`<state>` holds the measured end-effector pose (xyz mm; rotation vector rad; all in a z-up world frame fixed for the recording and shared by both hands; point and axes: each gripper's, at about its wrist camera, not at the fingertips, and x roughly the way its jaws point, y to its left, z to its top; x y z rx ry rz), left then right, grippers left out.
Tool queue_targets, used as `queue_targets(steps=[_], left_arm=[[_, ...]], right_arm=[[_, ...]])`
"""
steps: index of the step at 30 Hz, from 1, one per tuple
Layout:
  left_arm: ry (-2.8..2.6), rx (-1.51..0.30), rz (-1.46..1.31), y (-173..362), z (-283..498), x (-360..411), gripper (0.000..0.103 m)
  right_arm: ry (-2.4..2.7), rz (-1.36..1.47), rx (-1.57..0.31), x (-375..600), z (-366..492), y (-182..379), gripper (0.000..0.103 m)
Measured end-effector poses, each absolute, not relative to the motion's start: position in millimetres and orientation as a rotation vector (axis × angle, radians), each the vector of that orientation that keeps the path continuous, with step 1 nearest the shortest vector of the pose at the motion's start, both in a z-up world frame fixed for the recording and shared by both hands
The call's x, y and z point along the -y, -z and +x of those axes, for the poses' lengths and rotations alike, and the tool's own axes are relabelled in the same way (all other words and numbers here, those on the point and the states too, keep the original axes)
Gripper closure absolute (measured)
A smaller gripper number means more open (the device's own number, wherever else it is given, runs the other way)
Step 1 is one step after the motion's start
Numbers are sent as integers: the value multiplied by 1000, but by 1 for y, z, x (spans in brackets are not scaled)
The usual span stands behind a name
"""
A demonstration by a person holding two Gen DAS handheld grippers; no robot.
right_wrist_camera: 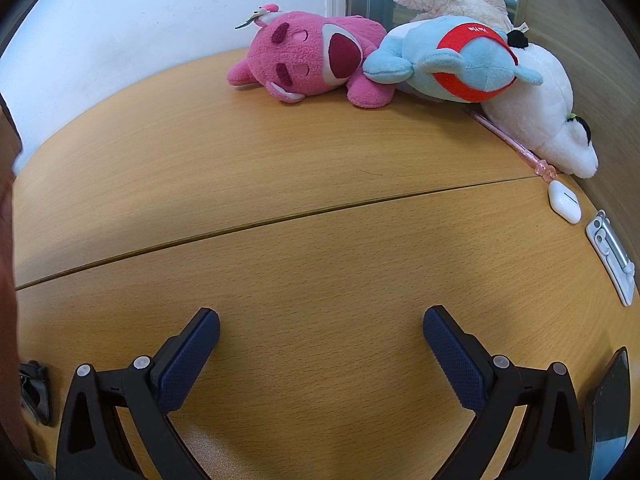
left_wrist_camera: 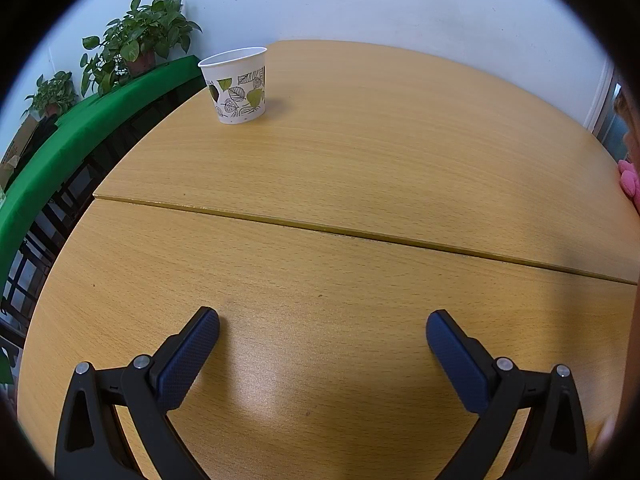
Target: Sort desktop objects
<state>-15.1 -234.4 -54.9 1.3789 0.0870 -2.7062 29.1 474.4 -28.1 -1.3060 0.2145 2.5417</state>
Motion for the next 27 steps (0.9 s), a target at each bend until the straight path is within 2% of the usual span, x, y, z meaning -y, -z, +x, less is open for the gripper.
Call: queue_targets(steps=[27], left_arm=[[2703,-89,1380,53,-14,234,0]], right_arm=[[-2544,-1299,-211,-470,33,26,0]])
